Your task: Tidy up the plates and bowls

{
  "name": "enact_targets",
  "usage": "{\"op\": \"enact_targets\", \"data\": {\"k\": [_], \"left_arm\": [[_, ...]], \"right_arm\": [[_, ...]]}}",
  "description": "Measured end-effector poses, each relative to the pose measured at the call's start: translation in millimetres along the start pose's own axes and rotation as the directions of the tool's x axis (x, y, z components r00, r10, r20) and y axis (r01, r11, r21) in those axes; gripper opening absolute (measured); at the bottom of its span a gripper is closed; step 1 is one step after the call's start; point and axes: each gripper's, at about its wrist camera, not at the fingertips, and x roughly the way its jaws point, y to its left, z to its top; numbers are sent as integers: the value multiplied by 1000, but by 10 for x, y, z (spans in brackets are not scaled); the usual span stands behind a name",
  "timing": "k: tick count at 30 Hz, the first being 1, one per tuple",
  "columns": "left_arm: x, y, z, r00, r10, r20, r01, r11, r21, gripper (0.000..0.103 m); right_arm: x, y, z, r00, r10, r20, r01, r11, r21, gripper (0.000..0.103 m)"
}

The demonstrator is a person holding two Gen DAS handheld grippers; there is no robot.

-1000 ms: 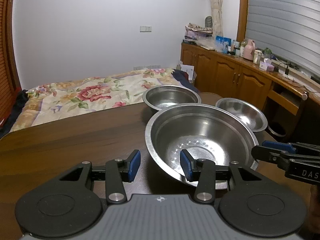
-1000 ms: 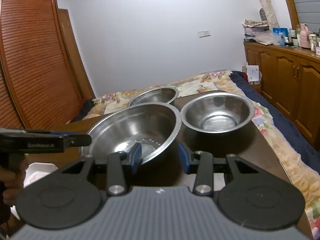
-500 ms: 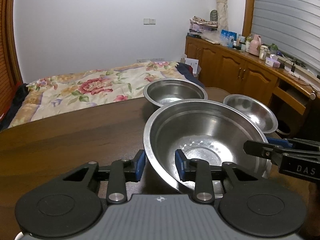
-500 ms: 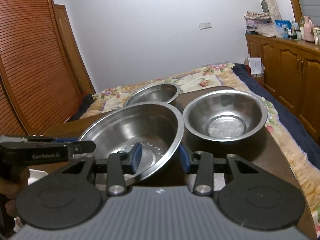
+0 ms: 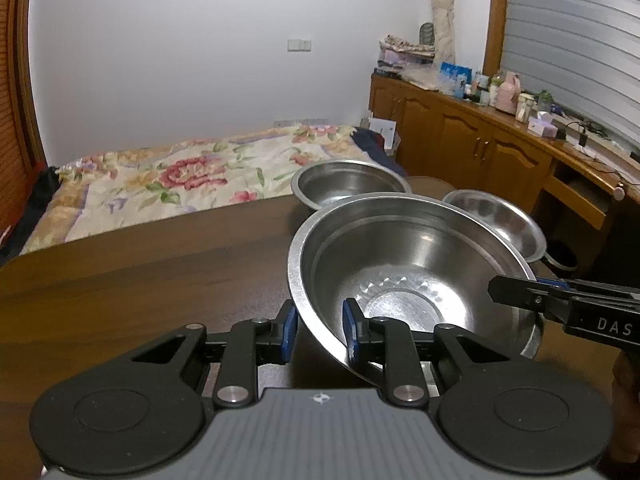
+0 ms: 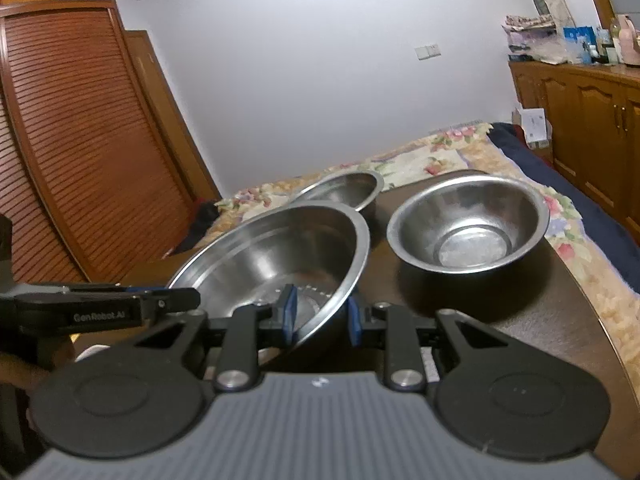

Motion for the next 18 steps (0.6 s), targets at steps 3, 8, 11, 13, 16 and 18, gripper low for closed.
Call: {"op": "enact_targets", "data": {"k": [3, 8, 11, 13, 16, 18], "left_arm": [[-111, -15, -6, 1000, -22, 14, 22, 1000, -1, 27], [-301, -74, -86, 998, -60, 35, 59, 998, 7, 27], [-380, -136, -154, 996, -80, 39, 80, 997, 15, 27], [-423, -164, -204, 995, -90, 40, 90, 996, 17, 27], [-482, -187, -284, 994, -105, 42, 105, 994, 15, 27], [-518, -207, -333, 993, -111, 42, 111, 994, 16, 27]], "right_arm": [[-78, -13, -11, 1000, 17, 8, -17, 1000, 16, 28], [-203, -67, -68, 999, 40, 5, -41, 998, 50, 28], [-273, -93, -118, 999, 42, 5, -42, 998, 56, 28], [-322, -108, -145, 999, 44, 4, -44, 997, 61, 28], [-397, -110, -198, 999, 47, 3, -47, 997, 61, 28], [-437, -105, -221, 999, 46, 2, -46, 998, 52, 27]]}}
